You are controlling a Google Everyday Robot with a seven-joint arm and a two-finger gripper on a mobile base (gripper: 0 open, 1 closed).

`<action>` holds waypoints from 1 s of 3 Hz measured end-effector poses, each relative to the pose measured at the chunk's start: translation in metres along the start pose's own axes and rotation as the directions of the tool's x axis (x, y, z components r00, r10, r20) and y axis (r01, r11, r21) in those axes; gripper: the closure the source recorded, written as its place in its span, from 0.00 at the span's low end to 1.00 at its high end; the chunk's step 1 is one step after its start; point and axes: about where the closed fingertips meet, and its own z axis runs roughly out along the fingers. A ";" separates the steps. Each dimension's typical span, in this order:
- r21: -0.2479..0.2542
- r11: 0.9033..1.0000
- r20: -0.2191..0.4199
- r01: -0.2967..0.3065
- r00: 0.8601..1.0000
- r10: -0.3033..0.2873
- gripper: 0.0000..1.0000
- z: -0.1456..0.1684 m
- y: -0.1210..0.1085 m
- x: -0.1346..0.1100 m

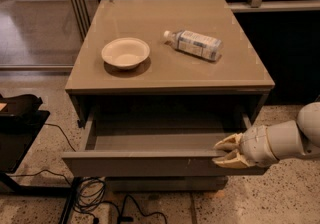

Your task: Open top drawer

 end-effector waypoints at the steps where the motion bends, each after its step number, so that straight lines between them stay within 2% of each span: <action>1: 0.000 1.000 0.000 0.000 1.000 0.000 0.58 0.000 0.000 0.000; 3: 0.000 1.000 0.000 0.000 1.000 0.000 0.12 0.000 0.000 0.000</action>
Offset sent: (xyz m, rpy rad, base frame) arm 0.0000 0.0000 0.0000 0.0000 0.0000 0.0000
